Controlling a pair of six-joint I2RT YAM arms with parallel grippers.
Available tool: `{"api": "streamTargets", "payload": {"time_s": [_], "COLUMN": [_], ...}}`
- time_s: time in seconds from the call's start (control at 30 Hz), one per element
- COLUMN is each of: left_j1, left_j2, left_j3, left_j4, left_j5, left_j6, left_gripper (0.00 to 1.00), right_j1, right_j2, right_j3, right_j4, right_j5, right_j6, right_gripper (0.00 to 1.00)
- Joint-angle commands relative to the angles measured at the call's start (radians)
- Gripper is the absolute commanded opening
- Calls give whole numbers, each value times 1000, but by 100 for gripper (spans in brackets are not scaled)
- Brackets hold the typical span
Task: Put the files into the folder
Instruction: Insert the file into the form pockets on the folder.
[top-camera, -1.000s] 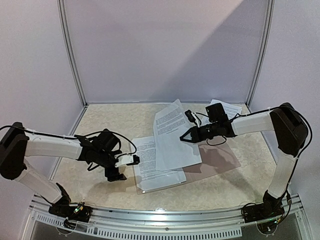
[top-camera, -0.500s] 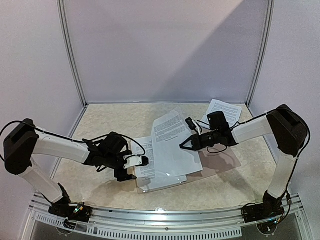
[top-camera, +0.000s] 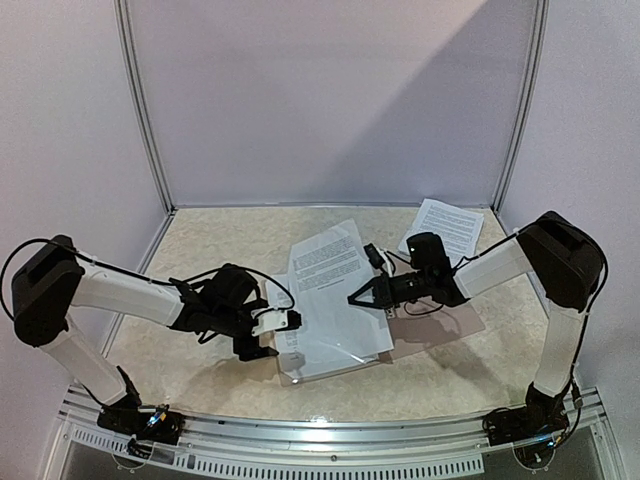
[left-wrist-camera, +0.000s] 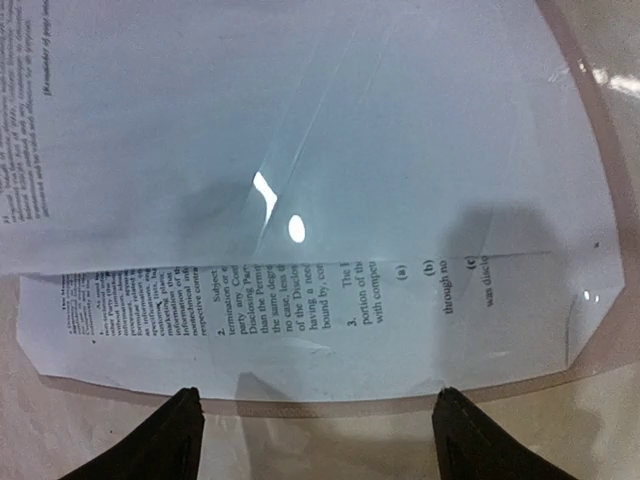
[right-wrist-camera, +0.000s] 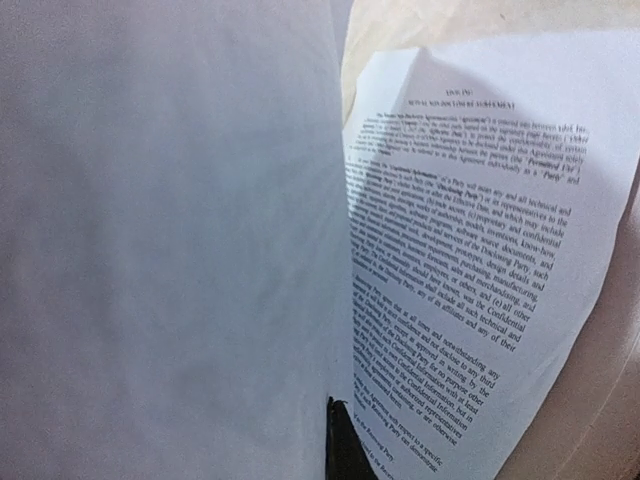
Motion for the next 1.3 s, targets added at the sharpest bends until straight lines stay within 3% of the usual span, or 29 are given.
{"api": "streamTargets", "payload": {"time_s": [0.0,0.5,0.67,0.8,0.93,1.27], "left_j1": [-17,-16,-16,-16,-18,-49], "left_j2": [66,53,50,41,29,-22], "left_j3": [-49,-74,-74,-81,-83,-68], "left_j4": [-102,-91,-92,-97,-109,-196], "left_j5": [-52,-52,-54,-67,-81,-82], "left_j6": [22,29,30,39,48,73], "left_gripper": [81,80,80,80,81,81], "right_j1": [17,80,87,86,87,86], "right_j2": [62,125,133,120,86,72], "right_j3": [19,55,95,166,208,234], "right_j4": [27,-28,-136,-363,-463,-674], "right_j5": [9,65,107,180,180,153], "right_j6": [99,220,223,124,74,28], "right_gripper": [0,0,1,20,30,19]}}
